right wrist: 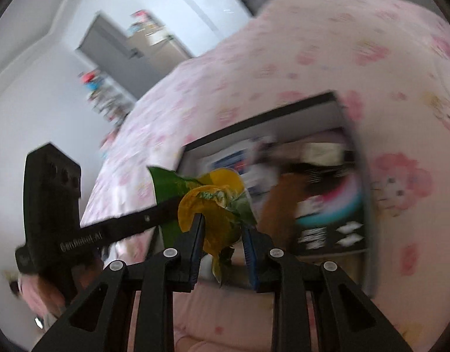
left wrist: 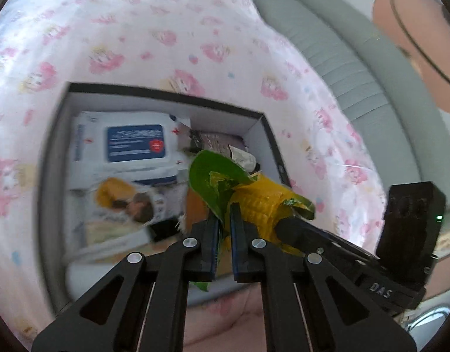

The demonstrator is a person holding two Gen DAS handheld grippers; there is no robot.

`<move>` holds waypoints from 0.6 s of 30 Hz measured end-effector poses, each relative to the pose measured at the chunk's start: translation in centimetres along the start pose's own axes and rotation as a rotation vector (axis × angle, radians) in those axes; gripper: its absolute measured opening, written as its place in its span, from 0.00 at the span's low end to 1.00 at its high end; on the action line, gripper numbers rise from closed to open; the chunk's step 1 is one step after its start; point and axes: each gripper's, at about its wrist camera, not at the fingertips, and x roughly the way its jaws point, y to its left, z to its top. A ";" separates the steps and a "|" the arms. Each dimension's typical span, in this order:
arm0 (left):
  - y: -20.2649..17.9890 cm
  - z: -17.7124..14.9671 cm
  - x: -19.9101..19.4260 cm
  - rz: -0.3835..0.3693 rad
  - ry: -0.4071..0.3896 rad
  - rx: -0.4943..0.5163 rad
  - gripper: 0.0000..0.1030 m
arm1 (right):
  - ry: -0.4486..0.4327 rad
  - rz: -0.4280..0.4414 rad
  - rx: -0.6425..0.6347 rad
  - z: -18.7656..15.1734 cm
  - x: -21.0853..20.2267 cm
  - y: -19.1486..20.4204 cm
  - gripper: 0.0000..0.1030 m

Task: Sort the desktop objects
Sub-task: 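Move the held snack bag over the open box with the left gripper, then lower the snack bag into the box and open the left gripper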

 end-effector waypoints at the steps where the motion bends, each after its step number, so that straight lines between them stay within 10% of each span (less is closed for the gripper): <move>1: 0.0 0.3 1.1 0.008 0.016 -0.003 0.03 | 0.006 -0.020 0.013 0.5 0.1 -0.8 0.21; 9: 0.8 1.5 7.0 0.052 0.079 -0.048 0.03 | 0.042 -0.175 0.027 3.0 2.9 -3.8 0.24; 18: 0.0 0.1 6.7 0.084 0.027 -0.059 0.27 | -0.022 -0.235 0.017 3.5 1.4 -4.4 0.25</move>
